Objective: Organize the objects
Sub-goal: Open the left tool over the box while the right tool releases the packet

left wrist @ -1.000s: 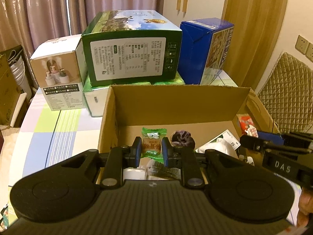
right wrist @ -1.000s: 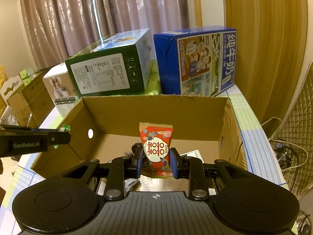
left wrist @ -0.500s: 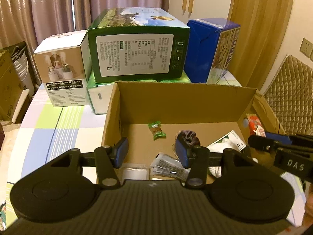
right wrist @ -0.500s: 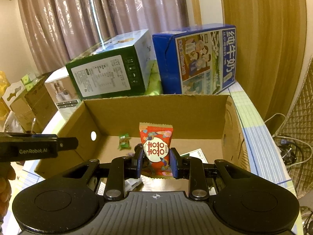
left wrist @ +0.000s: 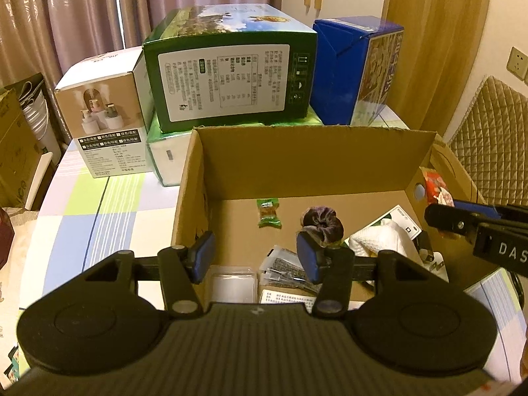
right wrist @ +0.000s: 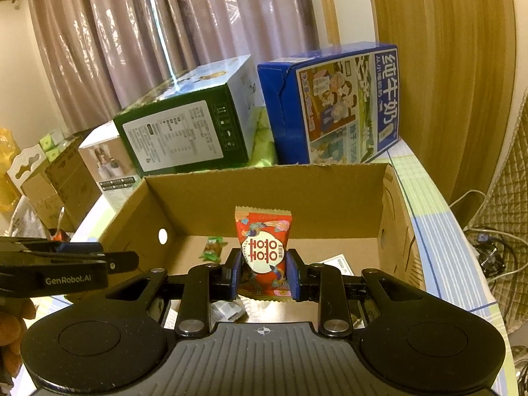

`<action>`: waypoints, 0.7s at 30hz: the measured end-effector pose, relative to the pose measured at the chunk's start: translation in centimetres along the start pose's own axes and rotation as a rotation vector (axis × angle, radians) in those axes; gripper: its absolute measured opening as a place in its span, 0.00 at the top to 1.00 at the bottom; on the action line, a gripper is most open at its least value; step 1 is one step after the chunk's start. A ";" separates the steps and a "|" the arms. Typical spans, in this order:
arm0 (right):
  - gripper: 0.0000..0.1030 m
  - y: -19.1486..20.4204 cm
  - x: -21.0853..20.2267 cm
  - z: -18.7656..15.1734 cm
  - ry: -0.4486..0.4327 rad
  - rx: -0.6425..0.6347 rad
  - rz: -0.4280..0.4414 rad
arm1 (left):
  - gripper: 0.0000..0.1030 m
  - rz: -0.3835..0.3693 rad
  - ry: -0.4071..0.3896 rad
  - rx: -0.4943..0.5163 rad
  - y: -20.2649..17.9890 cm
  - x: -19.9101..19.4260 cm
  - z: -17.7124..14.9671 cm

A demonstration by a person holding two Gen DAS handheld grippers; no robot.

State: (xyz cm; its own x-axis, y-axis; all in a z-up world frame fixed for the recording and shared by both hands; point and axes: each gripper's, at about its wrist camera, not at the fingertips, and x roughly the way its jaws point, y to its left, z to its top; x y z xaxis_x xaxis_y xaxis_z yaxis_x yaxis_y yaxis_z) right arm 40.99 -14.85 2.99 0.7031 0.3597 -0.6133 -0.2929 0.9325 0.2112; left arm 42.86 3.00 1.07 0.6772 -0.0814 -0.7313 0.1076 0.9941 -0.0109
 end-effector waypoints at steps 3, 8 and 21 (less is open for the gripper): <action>0.75 0.0 0.0 0.0 -0.004 0.004 0.007 | 0.52 -0.001 -0.002 0.001 0.0 0.0 0.0; 0.75 0.1 -0.3 0.2 -0.026 0.013 0.018 | 0.52 -0.001 -0.002 0.003 0.0 -0.1 0.0; 0.35 -1.8 -0.9 0.6 -0.133 0.110 0.022 | 0.36 -0.008 -0.009 -0.007 0.6 -0.2 -0.5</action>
State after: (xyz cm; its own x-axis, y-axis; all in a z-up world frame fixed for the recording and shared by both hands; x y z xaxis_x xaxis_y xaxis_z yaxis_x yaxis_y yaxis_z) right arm 41.24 -16.82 3.66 0.7790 0.3746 -0.5029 -0.2421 0.9194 0.3099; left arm 42.46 3.63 0.88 0.6826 -0.0896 -0.7253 0.1081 0.9939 -0.0210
